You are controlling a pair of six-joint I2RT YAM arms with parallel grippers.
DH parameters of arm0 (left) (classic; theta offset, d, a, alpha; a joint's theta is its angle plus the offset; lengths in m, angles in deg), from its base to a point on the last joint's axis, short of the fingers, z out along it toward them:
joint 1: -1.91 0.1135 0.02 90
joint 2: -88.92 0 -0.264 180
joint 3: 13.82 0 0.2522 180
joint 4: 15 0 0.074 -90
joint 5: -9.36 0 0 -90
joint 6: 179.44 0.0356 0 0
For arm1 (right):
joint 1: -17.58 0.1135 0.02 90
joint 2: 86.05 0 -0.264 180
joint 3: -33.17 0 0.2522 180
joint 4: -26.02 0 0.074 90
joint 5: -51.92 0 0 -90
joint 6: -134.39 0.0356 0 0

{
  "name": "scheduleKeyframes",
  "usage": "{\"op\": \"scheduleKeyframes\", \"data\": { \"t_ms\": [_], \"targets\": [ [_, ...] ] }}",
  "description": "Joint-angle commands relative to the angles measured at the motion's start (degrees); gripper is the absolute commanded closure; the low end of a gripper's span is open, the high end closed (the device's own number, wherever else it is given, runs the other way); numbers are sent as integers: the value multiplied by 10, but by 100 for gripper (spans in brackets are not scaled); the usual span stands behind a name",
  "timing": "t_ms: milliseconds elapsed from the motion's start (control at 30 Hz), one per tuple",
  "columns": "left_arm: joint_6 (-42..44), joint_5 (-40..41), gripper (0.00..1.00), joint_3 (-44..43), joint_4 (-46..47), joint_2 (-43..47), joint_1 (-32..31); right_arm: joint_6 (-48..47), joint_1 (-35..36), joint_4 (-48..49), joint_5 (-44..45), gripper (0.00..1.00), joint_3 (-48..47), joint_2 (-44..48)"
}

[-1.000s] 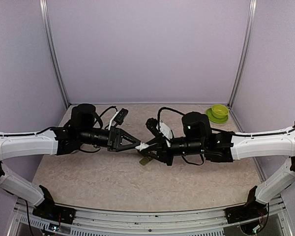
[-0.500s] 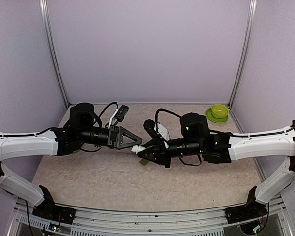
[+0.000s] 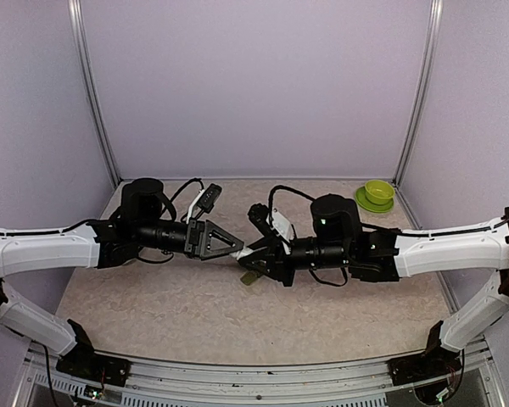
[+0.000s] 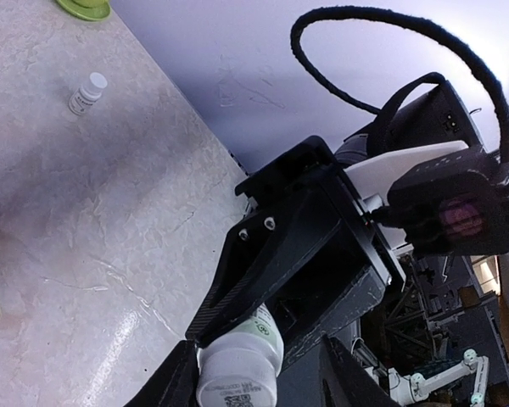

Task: Sort the pills into containers
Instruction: Pass from the left arm to the right

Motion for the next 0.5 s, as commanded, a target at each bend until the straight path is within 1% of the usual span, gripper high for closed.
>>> {"op": "scheduleKeyframes", "data": {
  "t_ms": [0, 167, 333, 400, 467],
  "targets": [
    [18, -14, 55, -12, -14, 2, 2, -9, -4, -5, 23, 97, 7, 21],
    [17, -11, 64, -13, -9, 1, 2, -12, -7, -9, 22, 97, 4, 16],
    [18, -11, 79, -13, -8, -2, 4, -13, -7, -11, 23, 97, 5, 12],
    [18, -11, 83, -14, -7, -3, 5, -14, -7, -11, 23, 97, 5, 11],
    [19, -10, 85, -15, -6, -4, 5, -17, -7, -12, 26, 94, 6, 10]
  ]
}}
